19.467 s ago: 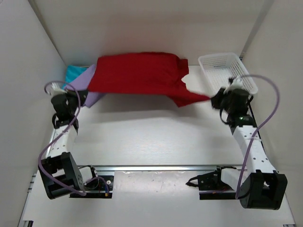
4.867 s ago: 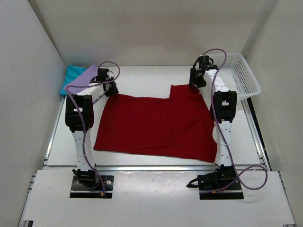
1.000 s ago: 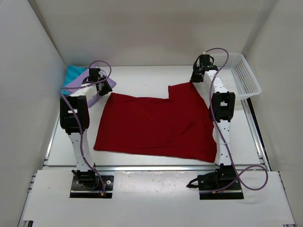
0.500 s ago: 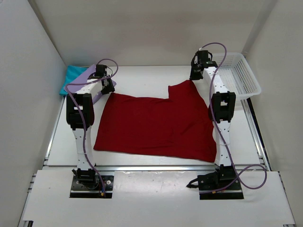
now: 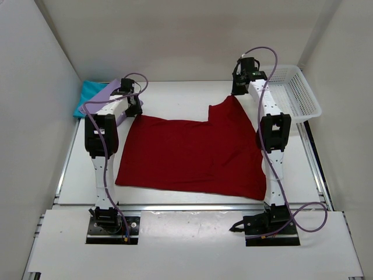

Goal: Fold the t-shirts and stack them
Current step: Grap the side of the flattened tshirt furthest away from the robot with both arms, then fold the other side of the tshirt into a rectangle

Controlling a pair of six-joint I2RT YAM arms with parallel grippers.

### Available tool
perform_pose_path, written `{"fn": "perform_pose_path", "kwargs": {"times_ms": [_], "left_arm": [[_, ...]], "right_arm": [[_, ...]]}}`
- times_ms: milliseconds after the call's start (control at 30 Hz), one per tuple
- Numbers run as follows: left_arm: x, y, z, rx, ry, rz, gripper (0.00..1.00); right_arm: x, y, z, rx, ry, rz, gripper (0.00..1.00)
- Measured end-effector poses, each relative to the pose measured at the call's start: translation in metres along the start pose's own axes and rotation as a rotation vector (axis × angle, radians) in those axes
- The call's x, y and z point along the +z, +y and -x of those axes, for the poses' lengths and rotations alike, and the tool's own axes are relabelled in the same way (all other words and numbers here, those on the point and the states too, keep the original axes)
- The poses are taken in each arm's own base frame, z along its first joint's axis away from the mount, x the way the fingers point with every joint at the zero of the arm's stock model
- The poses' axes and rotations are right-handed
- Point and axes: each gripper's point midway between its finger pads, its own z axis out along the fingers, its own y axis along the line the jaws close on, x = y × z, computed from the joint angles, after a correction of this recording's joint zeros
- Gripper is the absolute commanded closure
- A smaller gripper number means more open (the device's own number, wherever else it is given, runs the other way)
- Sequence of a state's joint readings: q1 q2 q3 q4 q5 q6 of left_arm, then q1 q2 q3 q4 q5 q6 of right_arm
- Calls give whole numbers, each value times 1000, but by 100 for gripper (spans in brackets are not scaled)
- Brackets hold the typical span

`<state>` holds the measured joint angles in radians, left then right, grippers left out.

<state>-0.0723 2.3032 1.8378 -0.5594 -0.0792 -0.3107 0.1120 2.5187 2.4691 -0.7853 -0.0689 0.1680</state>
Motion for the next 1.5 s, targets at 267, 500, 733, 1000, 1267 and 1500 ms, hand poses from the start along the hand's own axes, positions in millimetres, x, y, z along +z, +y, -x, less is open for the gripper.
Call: {"fn": "perform_pose_path", "kwargs": {"times_ms": [267,500,733,1000,1267,1500], "left_arm": [[3,-8,-2,7,3,-6,94],[-5,1,-10,-51,-36,-25,100],[-44,34,-11,-179,-77,-49,100],[-89,44,11,-257,-199,-127,100],[-106,36,-24,-275,-161,-194,100],[-152,43,-25,-340,-220,-281,100]], "right_arm": [[-14,16,-2,-32,14,14,100],[-46,6,-1,-42,32,11,100],[-74,-6,-34,-16,127,49,100],[-128,-16,-126,54,222,56,100],[-168,-19,-151,103,110,26,100],[-208,-12,-154,119,-10,35,100]]}}
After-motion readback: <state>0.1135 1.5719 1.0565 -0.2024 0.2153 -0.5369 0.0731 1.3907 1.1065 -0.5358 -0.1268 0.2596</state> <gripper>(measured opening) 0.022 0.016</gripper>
